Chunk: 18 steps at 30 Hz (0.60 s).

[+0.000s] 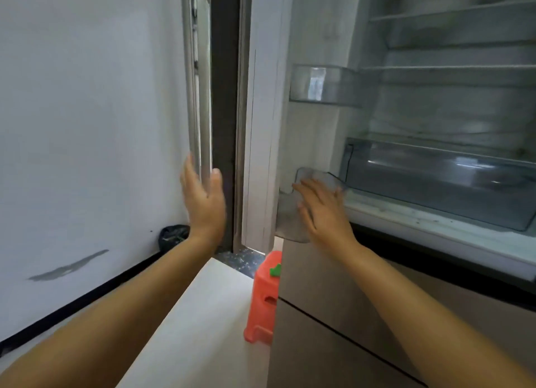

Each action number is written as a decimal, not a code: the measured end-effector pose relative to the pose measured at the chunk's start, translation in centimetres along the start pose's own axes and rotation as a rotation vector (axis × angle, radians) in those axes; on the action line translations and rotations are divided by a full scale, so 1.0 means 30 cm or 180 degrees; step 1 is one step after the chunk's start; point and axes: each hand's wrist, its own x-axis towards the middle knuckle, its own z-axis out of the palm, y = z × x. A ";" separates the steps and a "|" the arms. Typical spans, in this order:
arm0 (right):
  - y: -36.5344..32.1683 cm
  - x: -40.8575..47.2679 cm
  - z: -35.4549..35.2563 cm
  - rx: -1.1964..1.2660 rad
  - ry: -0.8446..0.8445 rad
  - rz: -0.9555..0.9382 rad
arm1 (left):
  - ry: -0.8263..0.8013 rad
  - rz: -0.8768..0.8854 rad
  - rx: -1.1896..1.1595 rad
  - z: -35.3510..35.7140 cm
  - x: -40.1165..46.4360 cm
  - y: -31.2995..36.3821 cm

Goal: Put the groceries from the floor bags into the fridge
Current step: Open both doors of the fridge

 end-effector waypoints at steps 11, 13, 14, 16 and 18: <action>-0.153 0.211 0.183 -0.0421 -0.0105 -0.0755 | -0.0595 0.1709 0.1351 0.074 0.356 -0.058; -0.165 0.242 0.209 -0.0393 -0.0090 -0.0775 | -0.0748 0.1857 0.1381 0.061 0.417 -0.108; -0.174 0.258 0.222 -0.0397 -0.0096 -0.0777 | -0.0808 0.1875 0.1374 0.060 0.442 -0.126; -0.189 0.283 0.248 -0.0437 -0.0144 -0.0743 | -0.0883 0.1833 0.1368 0.059 0.478 -0.147; -0.198 0.292 0.266 -0.0458 -0.0127 -0.0728 | -0.0935 0.1821 0.1372 0.057 0.499 -0.160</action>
